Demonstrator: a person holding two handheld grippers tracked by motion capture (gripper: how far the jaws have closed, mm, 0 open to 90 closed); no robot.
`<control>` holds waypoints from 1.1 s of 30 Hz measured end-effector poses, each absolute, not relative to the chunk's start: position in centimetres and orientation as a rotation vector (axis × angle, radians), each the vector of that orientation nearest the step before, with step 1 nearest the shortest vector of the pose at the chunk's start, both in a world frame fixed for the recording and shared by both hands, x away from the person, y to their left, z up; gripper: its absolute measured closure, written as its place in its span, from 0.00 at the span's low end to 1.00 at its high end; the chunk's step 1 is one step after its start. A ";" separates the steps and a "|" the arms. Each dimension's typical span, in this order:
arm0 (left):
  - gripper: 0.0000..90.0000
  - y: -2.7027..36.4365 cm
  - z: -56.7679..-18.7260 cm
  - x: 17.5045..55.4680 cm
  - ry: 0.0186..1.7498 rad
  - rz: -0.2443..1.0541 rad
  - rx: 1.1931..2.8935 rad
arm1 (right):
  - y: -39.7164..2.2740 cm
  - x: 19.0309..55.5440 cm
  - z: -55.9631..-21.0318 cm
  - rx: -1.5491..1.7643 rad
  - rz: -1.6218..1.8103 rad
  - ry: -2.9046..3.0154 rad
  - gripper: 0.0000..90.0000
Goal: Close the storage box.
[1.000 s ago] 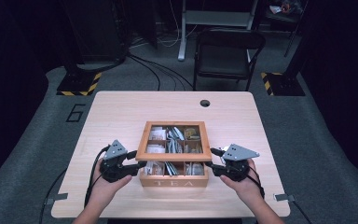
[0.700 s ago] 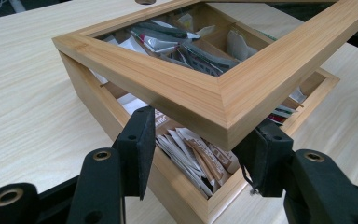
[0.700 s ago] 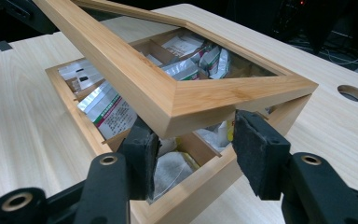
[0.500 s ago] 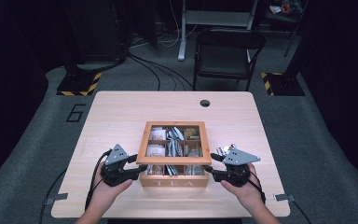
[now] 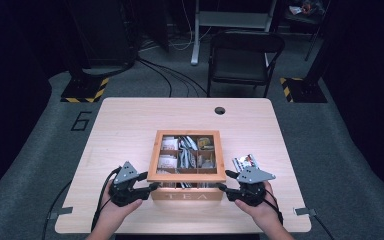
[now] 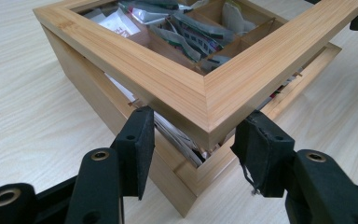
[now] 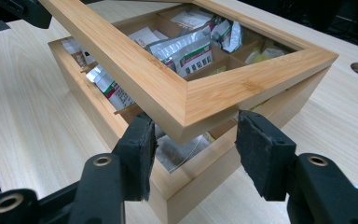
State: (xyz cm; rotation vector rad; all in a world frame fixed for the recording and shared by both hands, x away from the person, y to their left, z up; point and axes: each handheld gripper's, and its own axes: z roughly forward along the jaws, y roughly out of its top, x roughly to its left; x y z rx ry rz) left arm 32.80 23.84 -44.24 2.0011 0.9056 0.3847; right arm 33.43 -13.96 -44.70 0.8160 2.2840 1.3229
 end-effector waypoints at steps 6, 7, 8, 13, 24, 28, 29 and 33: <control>0.53 23.9 -44.7 32.6 0.898 0.379 2.026 | -14.0 33.3 -45.3 0.813 1.312 2.308 0.51; 0.53 23.9 -44.8 32.5 0.905 0.373 2.026 | -14.0 33.3 -45.3 0.813 1.312 2.308 0.51; 0.52 24.0 -44.8 32.4 0.900 0.374 2.030 | -13.9 33.1 -45.5 0.812 1.305 2.318 0.51; 0.52 24.0 -45.1 32.1 0.916 0.367 2.031 | -13.9 33.0 -45.7 0.820 1.289 2.335 0.51; 0.50 24.5 -44.2 31.9 0.919 0.362 1.968 | -14.2 32.6 -45.6 0.821 1.345 2.346 0.50; 0.50 24.6 -44.6 32.2 0.934 0.351 1.982 | -14.2 32.7 -45.5 0.823 1.357 2.348 0.49; 0.49 24.7 -44.6 32.3 0.940 0.351 1.976 | -14.3 32.8 -45.5 0.821 1.356 2.348 0.49; 0.48 25.0 -44.8 32.5 0.954 0.356 1.968 | -14.5 33.2 -45.5 0.860 1.363 2.322 0.47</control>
